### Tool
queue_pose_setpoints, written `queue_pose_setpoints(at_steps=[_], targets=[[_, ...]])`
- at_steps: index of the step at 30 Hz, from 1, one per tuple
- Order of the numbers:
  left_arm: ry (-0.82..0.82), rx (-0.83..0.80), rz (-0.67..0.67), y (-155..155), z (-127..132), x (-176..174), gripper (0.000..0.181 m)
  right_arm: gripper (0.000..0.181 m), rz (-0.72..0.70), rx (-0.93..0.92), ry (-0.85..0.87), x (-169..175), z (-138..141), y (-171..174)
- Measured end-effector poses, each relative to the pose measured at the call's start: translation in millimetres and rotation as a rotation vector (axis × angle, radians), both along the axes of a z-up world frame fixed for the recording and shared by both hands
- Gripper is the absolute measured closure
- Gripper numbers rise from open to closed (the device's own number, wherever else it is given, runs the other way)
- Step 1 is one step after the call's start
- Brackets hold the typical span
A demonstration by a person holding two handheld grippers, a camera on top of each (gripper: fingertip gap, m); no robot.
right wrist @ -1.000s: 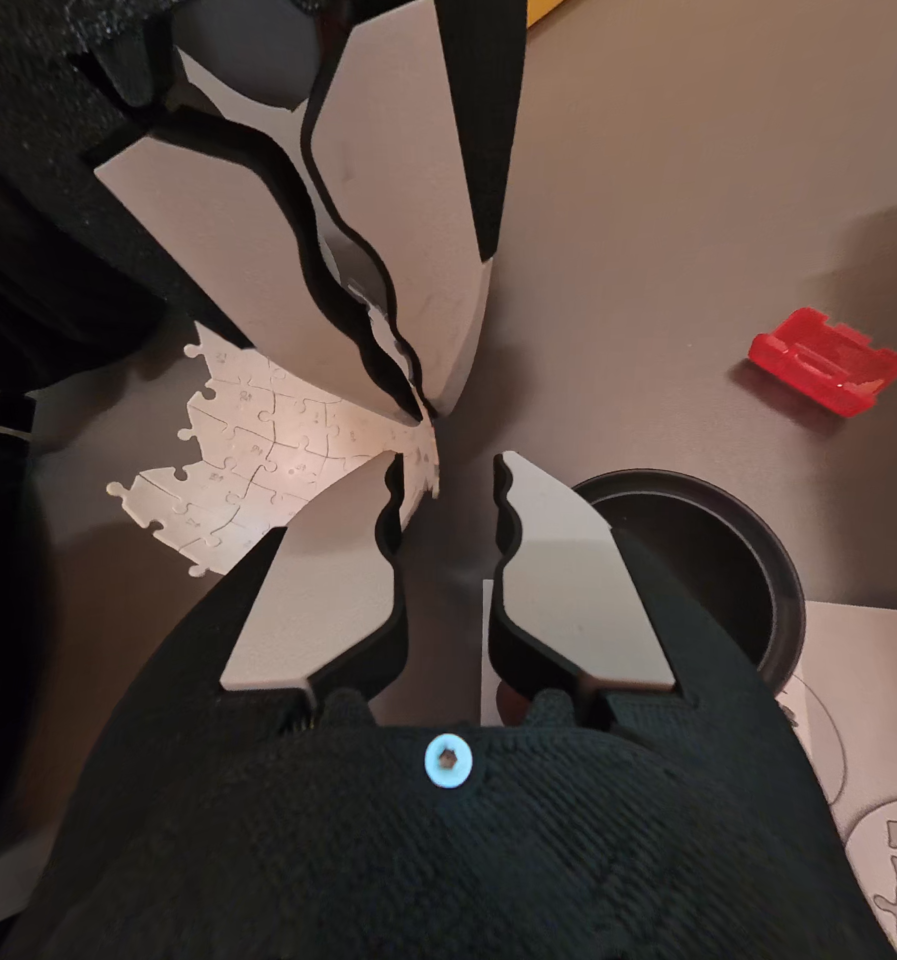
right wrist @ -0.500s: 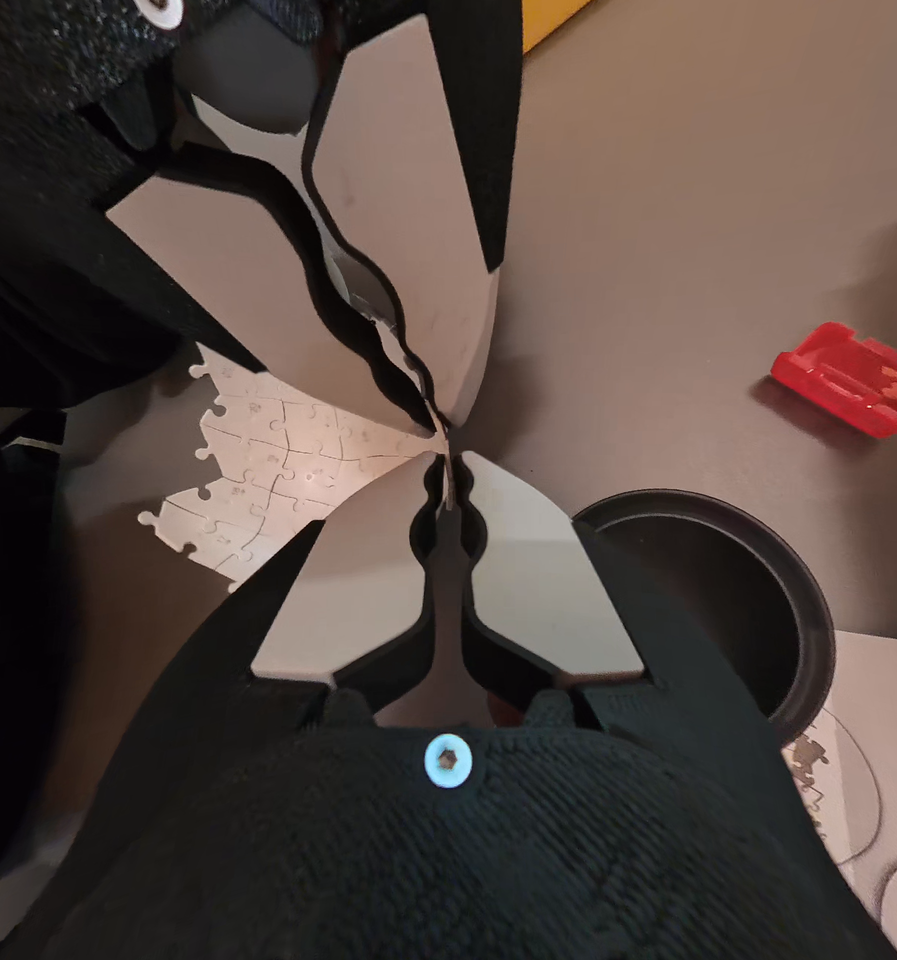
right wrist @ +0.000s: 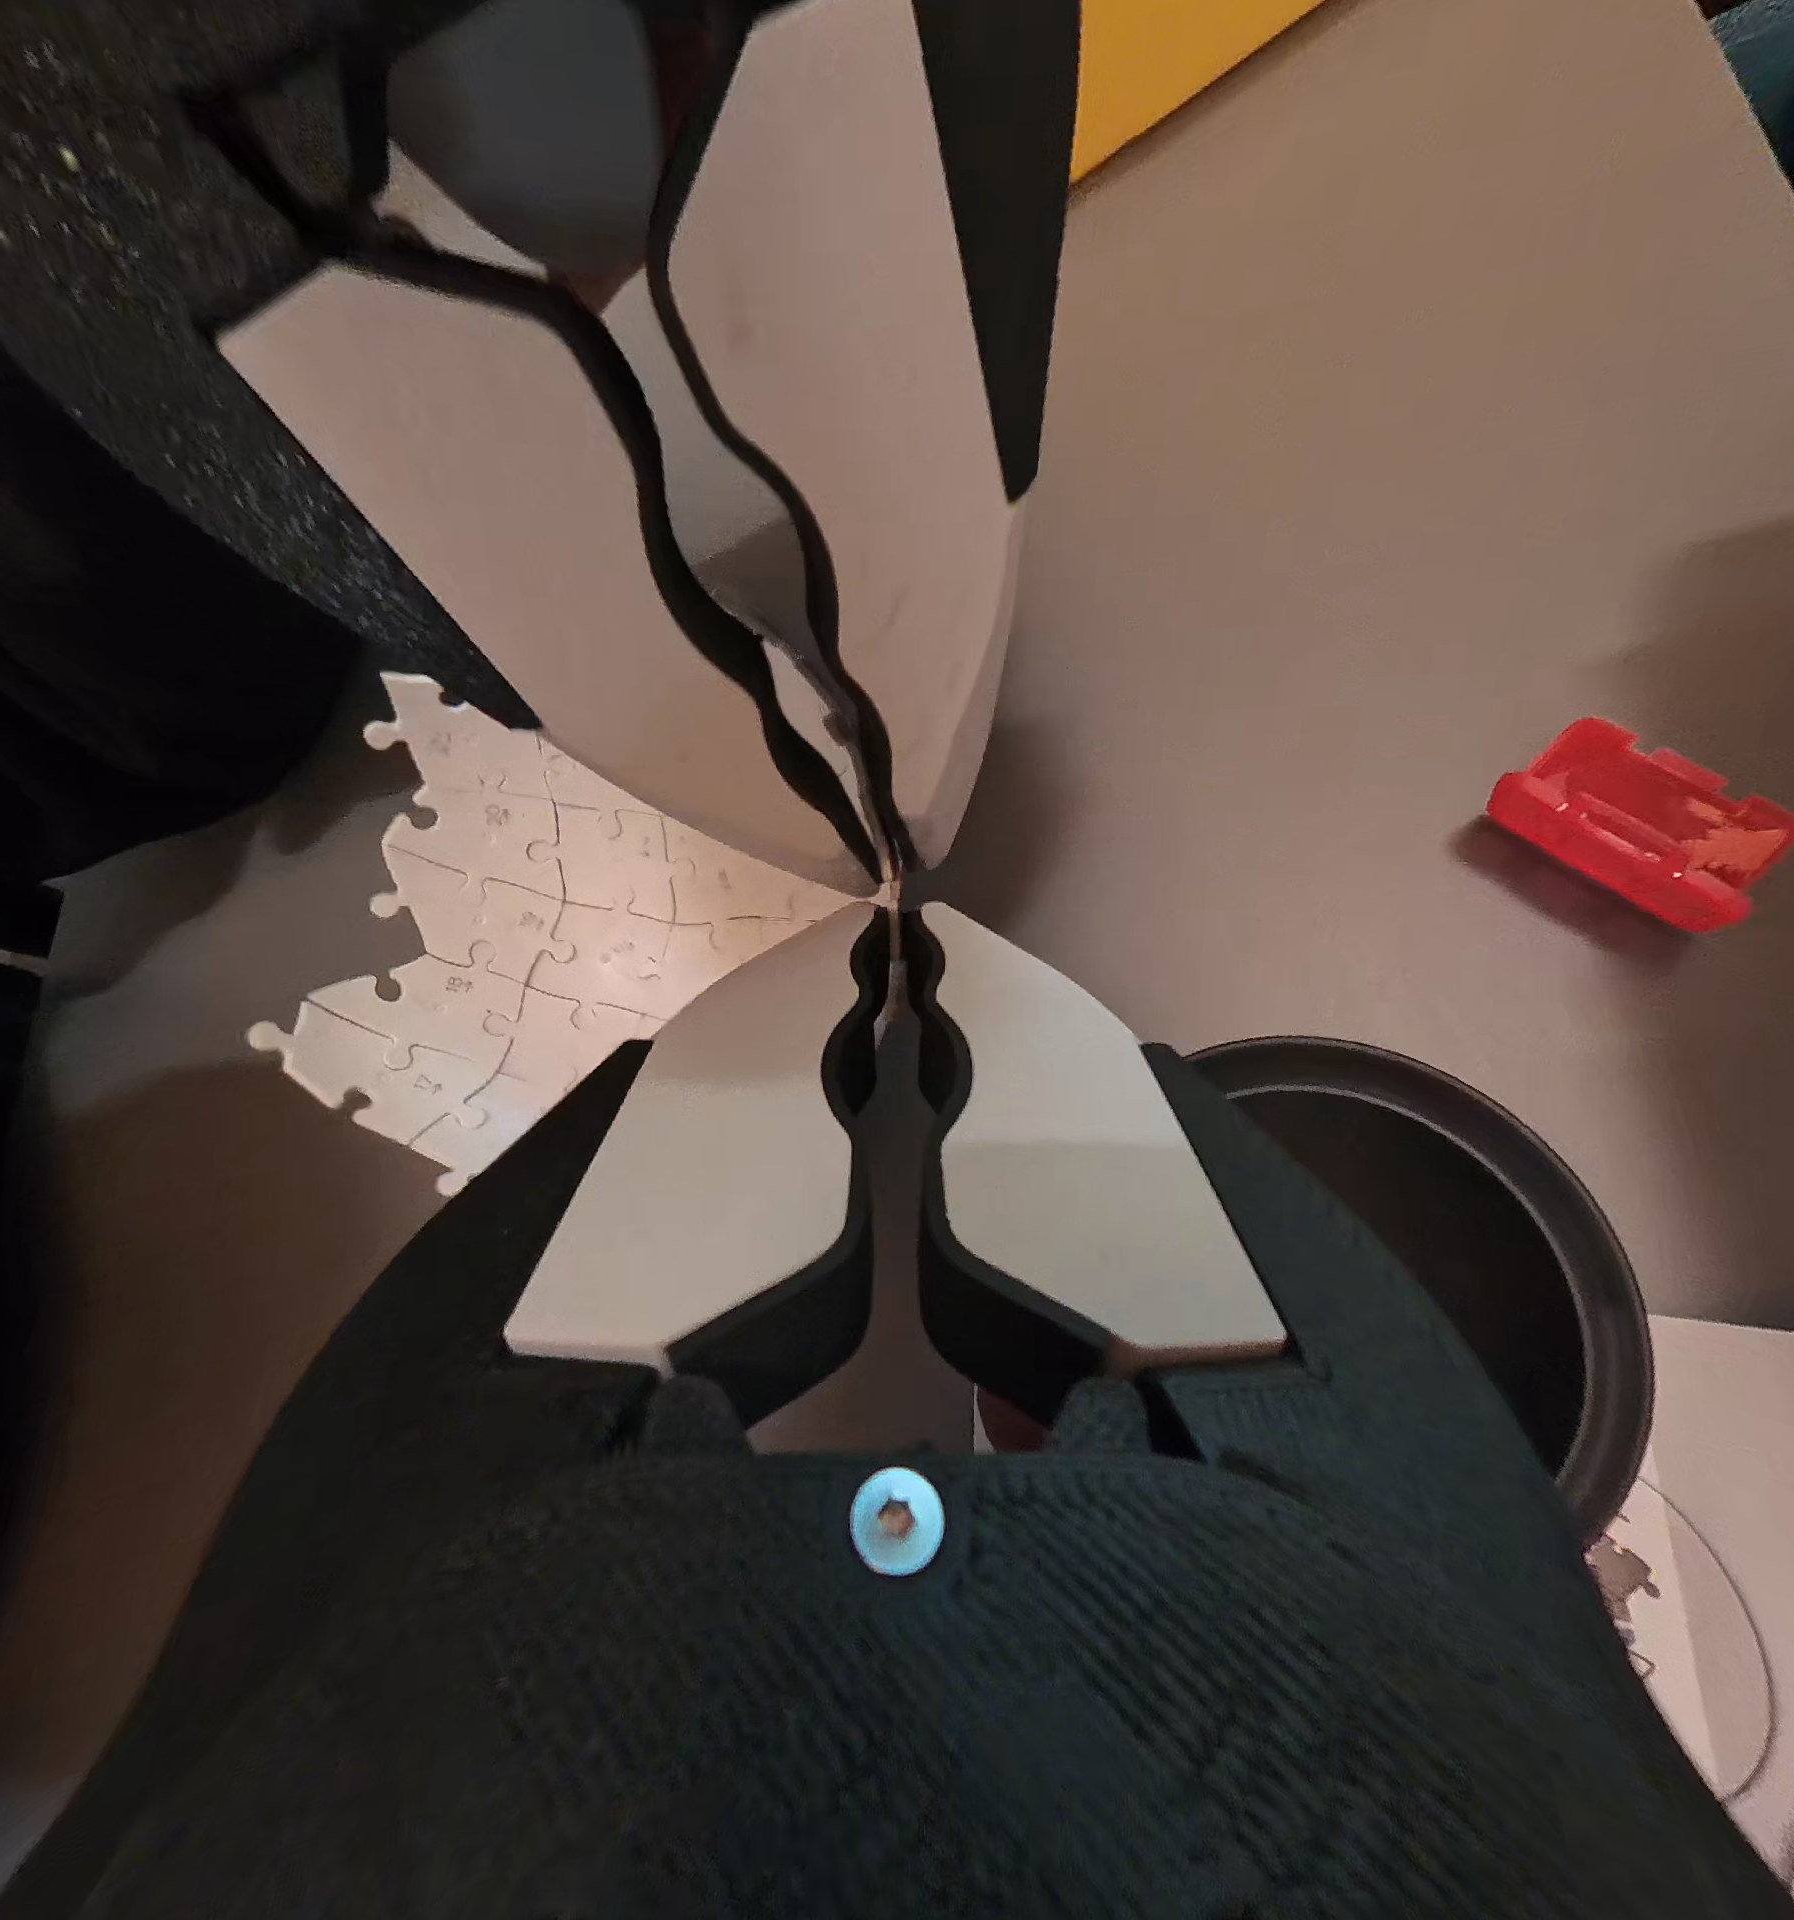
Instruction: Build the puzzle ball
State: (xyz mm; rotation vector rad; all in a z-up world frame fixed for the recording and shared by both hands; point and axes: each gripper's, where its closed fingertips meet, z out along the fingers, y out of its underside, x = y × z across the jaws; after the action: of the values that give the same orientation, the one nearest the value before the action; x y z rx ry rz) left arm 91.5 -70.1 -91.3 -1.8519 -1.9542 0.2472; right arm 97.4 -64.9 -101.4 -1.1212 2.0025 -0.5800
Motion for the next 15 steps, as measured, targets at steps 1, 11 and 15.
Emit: queue_pose_setpoints(at_steps=[1, 11, 15], targets=[[0.015, 0.009, 0.017, -1, 3, 0, 0.178, 0.178, -0.001, -0.003, 0.004, 0, -1, 0], [0.017, 0.009, 0.137, -7, 7, 27, 0.167, 0.179, -0.039, -0.024, -0.009, 3, 0, -5], [-0.002, -0.06, 0.088, -9, -3, 33, 0.165, 0.179, -0.057, -0.034, 0.002, 1, -2, -7]])
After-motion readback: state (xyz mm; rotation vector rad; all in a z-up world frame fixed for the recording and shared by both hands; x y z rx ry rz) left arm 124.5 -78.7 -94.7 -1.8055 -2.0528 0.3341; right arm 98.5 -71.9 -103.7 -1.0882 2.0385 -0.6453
